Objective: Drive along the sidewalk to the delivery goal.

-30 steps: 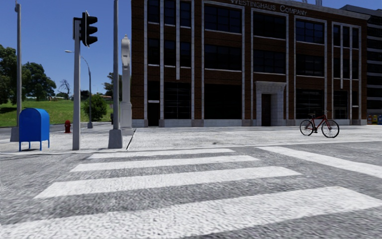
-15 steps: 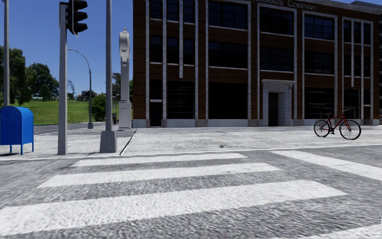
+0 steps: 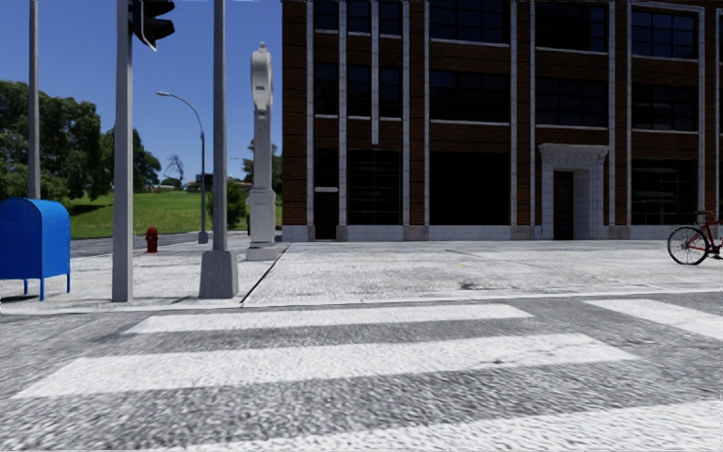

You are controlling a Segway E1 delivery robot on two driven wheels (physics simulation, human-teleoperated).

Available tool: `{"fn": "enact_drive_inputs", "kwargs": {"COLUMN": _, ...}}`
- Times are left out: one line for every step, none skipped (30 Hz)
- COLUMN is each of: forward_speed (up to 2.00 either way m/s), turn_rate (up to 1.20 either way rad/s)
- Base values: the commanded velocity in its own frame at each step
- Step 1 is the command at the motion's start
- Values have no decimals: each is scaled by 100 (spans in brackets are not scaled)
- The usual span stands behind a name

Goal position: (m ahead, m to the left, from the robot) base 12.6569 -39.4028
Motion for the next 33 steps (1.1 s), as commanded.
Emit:
{"fn": "enact_drive_inputs", "kwargs": {"forward_speed": 143, "turn_rate": 35}}
{"fn": "enact_drive_inputs", "kwargs": {"forward_speed": 142, "turn_rate": 35}}
{"fn": "enact_drive_inputs", "kwargs": {"forward_speed": 142, "turn_rate": 33}}
{"fn": "enact_drive_inputs", "kwargs": {"forward_speed": 142, "turn_rate": 20}}
{"fn": "enact_drive_inputs", "kwargs": {"forward_speed": 142, "turn_rate": 0}}
{"fn": "enact_drive_inputs", "kwargs": {"forward_speed": 142, "turn_rate": 0}}
{"fn": "enact_drive_inputs", "kwargs": {"forward_speed": 142, "turn_rate": 0}}
{"fn": "enact_drive_inputs", "kwargs": {"forward_speed": 142, "turn_rate": 0}}
{"fn": "enact_drive_inputs", "kwargs": {"forward_speed": 143, "turn_rate": 0}}
{"fn": "enact_drive_inputs", "kwargs": {"forward_speed": 144, "turn_rate": 0}}
{"fn": "enact_drive_inputs", "kwargs": {"forward_speed": 144, "turn_rate": 0}}
{"fn": "enact_drive_inputs", "kwargs": {"forward_speed": 144, "turn_rate": 0}}
{"fn": "enact_drive_inputs", "kwargs": {"forward_speed": 144, "turn_rate": 0}}
{"fn": "enact_drive_inputs", "kwargs": {"forward_speed": 144, "turn_rate": 0}}
{"fn": "enact_drive_inputs", "kwargs": {"forward_speed": 144, "turn_rate": 0}}
{"fn": "enact_drive_inputs", "kwargs": {"forward_speed": 144, "turn_rate": 0}}
{"fn": "enact_drive_inputs", "kwargs": {"forward_speed": 144, "turn_rate": 0}}
{"fn": "enact_drive_inputs", "kwargs": {"forward_speed": 144, "turn_rate": 0}}
{"fn": "enact_drive_inputs", "kwargs": {"forward_speed": 144, "turn_rate": 0}}
{"fn": "enact_drive_inputs", "kwargs": {"forward_speed": 144, "turn_rate": 0}}
{"fn": "enact_drive_inputs", "kwargs": {"forward_speed": 144, "turn_rate": 0}}
{"fn": "enact_drive_inputs", "kwargs": {"forward_speed": 144, "turn_rate": 0}}
{"fn": "enact_drive_inputs", "kwargs": {"forward_speed": 144, "turn_rate": 0}}
{"fn": "enact_drive_inputs", "kwargs": {"forward_speed": 144, "turn_rate": 0}}
{"fn": "enact_drive_inputs", "kwargs": {"forward_speed": 144, "turn_rate": 0}}
{"fn": "enact_drive_inputs", "kwargs": {"forward_speed": 144, "turn_rate": 0}}
{"fn": "enact_drive_inputs", "kwargs": {"forward_speed": 145, "turn_rate": 0}}
{"fn": "enact_drive_inputs", "kwargs": {"forward_speed": 145, "turn_rate": 0}}
{"fn": "enact_drive_inputs", "kwargs": {"forward_speed": 145, "turn_rate": 0}}
{"fn": "enact_drive_inputs", "kwargs": {"forward_speed": 145, "turn_rate": 0}}
{"fn": "enact_drive_inputs", "kwargs": {"forward_speed": 145, "turn_rate": 0}}
{"fn": "enact_drive_inputs", "kwargs": {"forward_speed": 145, "turn_rate": 0}}
{"fn": "enact_drive_inputs", "kwargs": {"forward_speed": 145, "turn_rate": 0}}
